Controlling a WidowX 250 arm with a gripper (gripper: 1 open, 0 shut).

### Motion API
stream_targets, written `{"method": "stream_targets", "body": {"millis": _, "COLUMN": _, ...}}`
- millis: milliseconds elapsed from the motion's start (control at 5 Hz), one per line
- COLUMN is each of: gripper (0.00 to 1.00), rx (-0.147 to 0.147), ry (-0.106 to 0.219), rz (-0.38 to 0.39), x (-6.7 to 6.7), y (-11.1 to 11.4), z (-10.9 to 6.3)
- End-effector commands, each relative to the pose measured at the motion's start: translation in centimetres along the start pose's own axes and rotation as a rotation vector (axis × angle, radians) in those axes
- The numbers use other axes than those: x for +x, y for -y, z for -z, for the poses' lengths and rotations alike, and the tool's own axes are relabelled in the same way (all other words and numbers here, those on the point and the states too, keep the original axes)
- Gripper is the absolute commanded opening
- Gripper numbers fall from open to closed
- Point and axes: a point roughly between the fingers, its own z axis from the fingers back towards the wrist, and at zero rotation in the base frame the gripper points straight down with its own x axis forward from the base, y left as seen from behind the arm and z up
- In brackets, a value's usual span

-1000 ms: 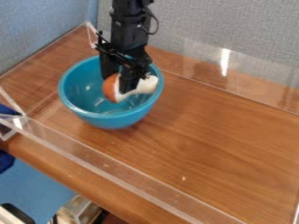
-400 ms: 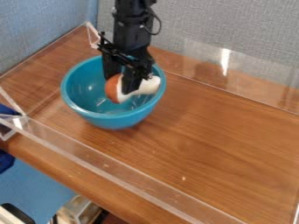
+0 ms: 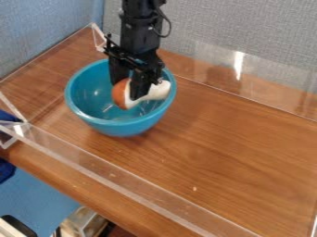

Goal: Remove the mushroom from inside the blue bowl and put it on the table

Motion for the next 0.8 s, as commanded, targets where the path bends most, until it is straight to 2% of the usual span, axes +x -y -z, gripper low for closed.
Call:
{"method": "stream_targets", "body": {"millis": 0, "gripper": 0.0, "rx": 0.025, "ry": 0.065, "rz": 0.005, "x": 0.36, "y": 0.12, "z": -1.89}}
{"method": "stream_targets", "body": {"millis": 600, "gripper": 0.0, "rx": 0.016, "ry": 0.053, "rz": -0.003, "x": 0.55, "y": 0.13, "z": -1.07}}
